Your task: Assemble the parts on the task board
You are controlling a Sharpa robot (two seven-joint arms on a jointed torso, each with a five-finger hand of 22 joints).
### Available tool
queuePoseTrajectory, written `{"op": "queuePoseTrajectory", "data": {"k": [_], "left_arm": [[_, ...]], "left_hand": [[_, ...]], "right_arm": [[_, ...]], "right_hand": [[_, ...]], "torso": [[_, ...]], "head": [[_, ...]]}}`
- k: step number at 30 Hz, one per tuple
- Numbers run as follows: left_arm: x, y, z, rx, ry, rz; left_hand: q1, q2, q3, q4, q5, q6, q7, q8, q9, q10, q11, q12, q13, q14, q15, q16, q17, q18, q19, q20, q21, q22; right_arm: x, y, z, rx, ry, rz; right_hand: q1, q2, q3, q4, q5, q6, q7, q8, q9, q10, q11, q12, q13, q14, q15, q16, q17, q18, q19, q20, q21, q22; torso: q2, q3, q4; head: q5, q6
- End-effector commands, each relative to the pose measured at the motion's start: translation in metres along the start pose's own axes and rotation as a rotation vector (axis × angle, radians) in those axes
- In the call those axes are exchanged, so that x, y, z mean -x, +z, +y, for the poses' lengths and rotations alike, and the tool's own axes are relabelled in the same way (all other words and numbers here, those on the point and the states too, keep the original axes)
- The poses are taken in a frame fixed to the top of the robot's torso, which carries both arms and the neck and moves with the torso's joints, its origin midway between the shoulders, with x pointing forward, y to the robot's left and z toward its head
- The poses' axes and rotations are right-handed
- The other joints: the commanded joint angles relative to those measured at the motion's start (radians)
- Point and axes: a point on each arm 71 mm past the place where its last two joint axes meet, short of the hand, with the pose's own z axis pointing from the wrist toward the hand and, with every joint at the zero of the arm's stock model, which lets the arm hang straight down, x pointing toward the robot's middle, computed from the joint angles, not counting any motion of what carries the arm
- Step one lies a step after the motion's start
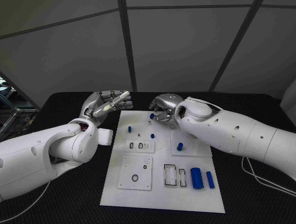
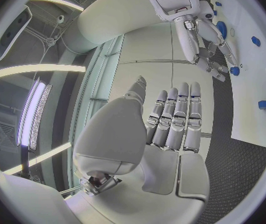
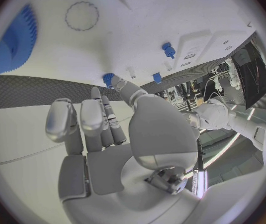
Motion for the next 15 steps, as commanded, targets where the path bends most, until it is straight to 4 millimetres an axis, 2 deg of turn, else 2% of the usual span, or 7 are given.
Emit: {"op": "queuePoseTrajectory", "data": {"k": [1, 6, 9, 12, 15], "left_arm": [[0.000, 0.000, -0.002, -0.006, -0.001, 0.013], [0.003, 0.000, -0.002, -0.005, 0.002, 0.007], [0.004, 0.000, -0.002, -0.005, 0.003, 0.006], [0.005, 0.000, -0.002, -0.003, 0.003, 0.006], [0.005, 0.001, -0.001, -0.001, 0.002, 0.007]], "left_hand": [[-0.003, 0.011, 0.000, -0.004, -0.006, -0.002, 0.007, -0.004, -0.001, -0.001, 0.003, -0.004, -0.001, -0.006, -0.001, -0.005, 0.001, -0.012, -0.002, 0.007, -0.004, -0.002], [-0.003, 0.011, 0.000, -0.004, -0.006, -0.002, 0.007, -0.004, -0.001, -0.001, 0.003, -0.004, -0.001, -0.006, -0.001, -0.005, 0.001, -0.012, -0.002, 0.007, -0.004, -0.002], [-0.003, 0.012, 0.000, -0.005, -0.006, -0.002, 0.007, -0.004, -0.001, -0.001, 0.003, -0.005, -0.001, -0.006, -0.001, -0.005, 0.002, -0.012, -0.002, 0.007, -0.004, -0.002], [-0.003, 0.012, 0.000, -0.005, -0.006, -0.002, 0.007, -0.004, -0.001, -0.001, 0.003, -0.005, -0.001, -0.006, -0.001, -0.005, 0.002, -0.012, -0.002, 0.007, -0.004, -0.002], [-0.002, 0.012, 0.000, -0.006, -0.006, -0.001, 0.006, -0.004, -0.001, 0.000, 0.003, -0.005, -0.001, -0.006, -0.001, -0.006, 0.002, -0.012, -0.002, 0.007, -0.004, -0.002]], "right_arm": [[0.007, -0.005, -0.001, 0.011, 0.001, -0.065], [0.016, -0.028, -0.016, -0.001, 0.039, -0.111], [0.021, -0.046, -0.029, -0.027, 0.084, -0.118], [0.024, -0.063, -0.044, -0.065, 0.150, -0.104], [0.025, -0.080, -0.059, -0.117, 0.216, -0.068]], "right_hand": [[0.004, -0.006, -0.012, 0.003, 0.002, 0.050, 0.006, 0.006, 0.007, 0.004, -0.003, 0.018, 0.004, 0.001, 0.001, -0.005, -0.005, 0.010, 0.010, -0.001, 0.001, 0.012], [0.008, -0.003, -0.018, 0.015, 0.024, 0.106, 0.007, 0.025, 0.014, 0.044, -0.007, 0.055, 0.009, 0.014, -0.003, 0.018, 0.024, -0.001, 0.050, -0.005, 0.023, 0.060], [0.003, -0.006, -0.020, 0.025, 0.032, 0.139, 0.012, 0.037, 0.018, 0.088, -0.010, 0.079, 0.016, 0.023, -0.004, 0.038, 0.052, -0.007, 0.073, -0.006, 0.038, 0.090], [-0.010, -0.023, -0.031, 0.038, 0.037, 0.154, 0.013, 0.041, 0.018, 0.152, -0.018, 0.110, 0.029, 0.031, -0.010, 0.063, 0.085, -0.014, 0.096, -0.009, 0.053, 0.121], [-0.031, -0.053, -0.068, 0.058, 0.065, 0.157, -0.006, 0.043, 0.016, 0.261, -0.044, 0.173, 0.069, 0.040, -0.029, 0.091, 0.125, -0.022, 0.125, -0.023, 0.072, 0.161]], "torso": [[-0.001, 0.0012, -0.0014], [-0.004, 0.0019, -0.0055], [-0.007, 0.0052, -0.0114], [-0.010, 0.0078, -0.0160], [-0.014, 0.0107, -0.0215]], "head": [[0.000, 0.002], [-0.002, 0.005], [0.000, 0.007], [0.000, 0.009], [-0.001, 0.011]]}}
